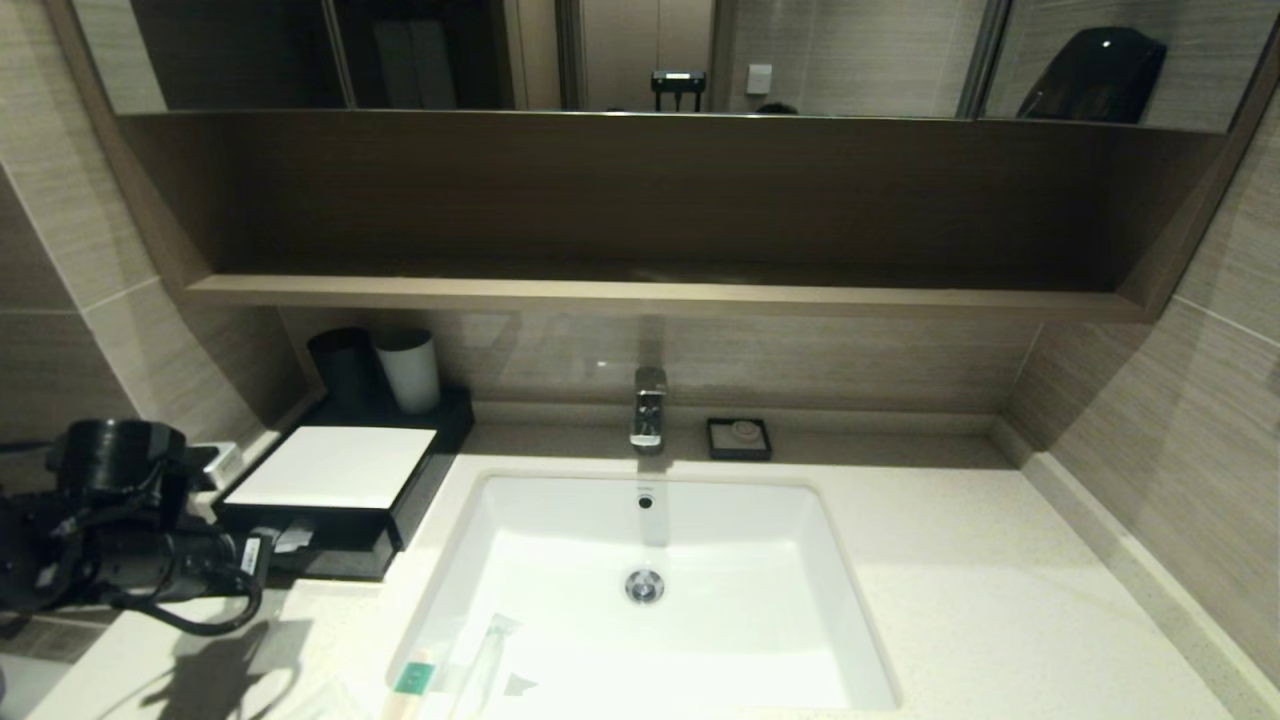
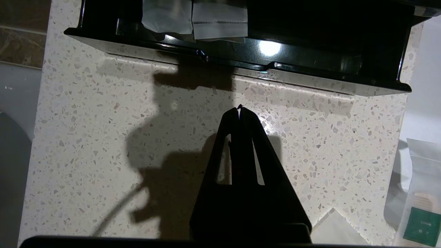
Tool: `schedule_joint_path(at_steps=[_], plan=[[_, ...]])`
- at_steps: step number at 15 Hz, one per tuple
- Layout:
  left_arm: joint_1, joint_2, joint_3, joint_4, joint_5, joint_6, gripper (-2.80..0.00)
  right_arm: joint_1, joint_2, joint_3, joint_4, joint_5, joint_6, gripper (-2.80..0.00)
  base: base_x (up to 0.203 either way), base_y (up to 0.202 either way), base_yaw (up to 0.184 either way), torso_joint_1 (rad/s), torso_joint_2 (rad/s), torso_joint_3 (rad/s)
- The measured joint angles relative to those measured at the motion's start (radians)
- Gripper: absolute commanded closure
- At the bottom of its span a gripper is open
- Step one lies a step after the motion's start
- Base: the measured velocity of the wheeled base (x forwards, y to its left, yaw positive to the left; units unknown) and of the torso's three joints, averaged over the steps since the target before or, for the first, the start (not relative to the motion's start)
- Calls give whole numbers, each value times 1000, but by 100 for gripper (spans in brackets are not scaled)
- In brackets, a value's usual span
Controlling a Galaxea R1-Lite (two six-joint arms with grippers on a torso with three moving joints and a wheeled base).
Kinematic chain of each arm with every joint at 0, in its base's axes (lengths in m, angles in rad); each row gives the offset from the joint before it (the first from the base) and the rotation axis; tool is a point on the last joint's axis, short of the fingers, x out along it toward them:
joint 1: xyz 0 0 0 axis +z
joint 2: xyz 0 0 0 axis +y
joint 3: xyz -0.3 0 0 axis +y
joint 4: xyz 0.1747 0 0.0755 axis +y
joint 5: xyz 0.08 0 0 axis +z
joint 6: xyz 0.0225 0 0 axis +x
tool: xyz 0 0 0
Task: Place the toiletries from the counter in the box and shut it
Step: Open the drawer
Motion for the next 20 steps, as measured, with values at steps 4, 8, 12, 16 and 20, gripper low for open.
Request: schedule_joint_path(at_steps=[4, 8, 12, 16, 20], plan=[[-1, 31, -40, -2, -1, -8, 0, 0, 0, 1, 0, 0, 0, 0, 0, 0, 0, 0, 0, 0], [-1, 52, -54, -1, -2, -2, 0, 0, 0, 1, 0, 0, -1, 0, 0, 0, 0, 0, 0, 0], [0, 60, -60, -3, -2, -2, 0, 0, 0, 0, 0, 0, 0, 0, 0, 0, 0, 0, 0, 0], [0, 75, -80, -4, -3, -2, 0, 0, 0, 0, 0, 0, 0, 0, 0, 0, 0, 0, 0, 0], [0, 98, -94, -4, -2, -2, 0, 0, 0, 0, 0, 0, 0, 0, 0, 0, 0, 0, 0, 0]])
